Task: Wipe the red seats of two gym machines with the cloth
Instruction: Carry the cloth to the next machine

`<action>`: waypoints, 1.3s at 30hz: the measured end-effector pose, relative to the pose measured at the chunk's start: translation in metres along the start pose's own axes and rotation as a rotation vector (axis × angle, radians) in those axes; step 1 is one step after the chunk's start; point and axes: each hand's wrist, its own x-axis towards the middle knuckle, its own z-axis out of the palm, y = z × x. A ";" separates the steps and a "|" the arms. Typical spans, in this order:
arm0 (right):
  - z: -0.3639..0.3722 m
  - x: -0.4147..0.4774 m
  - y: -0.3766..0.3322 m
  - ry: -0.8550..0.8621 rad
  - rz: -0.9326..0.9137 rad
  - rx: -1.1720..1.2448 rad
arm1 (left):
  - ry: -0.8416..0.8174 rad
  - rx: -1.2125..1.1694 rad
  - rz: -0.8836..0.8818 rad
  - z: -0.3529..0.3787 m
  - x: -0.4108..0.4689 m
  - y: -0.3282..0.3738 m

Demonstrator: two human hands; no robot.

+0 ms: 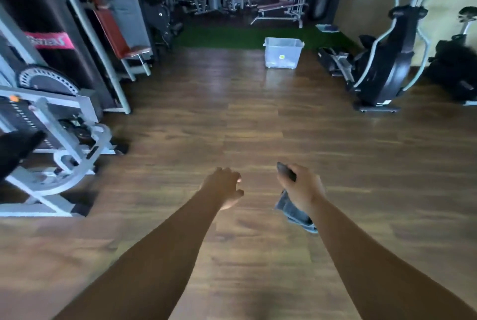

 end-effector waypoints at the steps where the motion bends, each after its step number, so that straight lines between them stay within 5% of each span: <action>1: 0.004 0.027 -0.006 -0.008 -0.005 0.010 | -0.010 -0.002 -0.013 -0.008 0.023 -0.010; 19: 0.085 0.546 -0.125 -0.273 -0.249 0.027 | 0.093 -0.129 -0.325 -0.162 0.428 -0.170; 39: 0.280 1.044 -0.335 -0.270 -0.335 0.041 | 0.145 -0.098 -0.365 -0.346 0.847 -0.503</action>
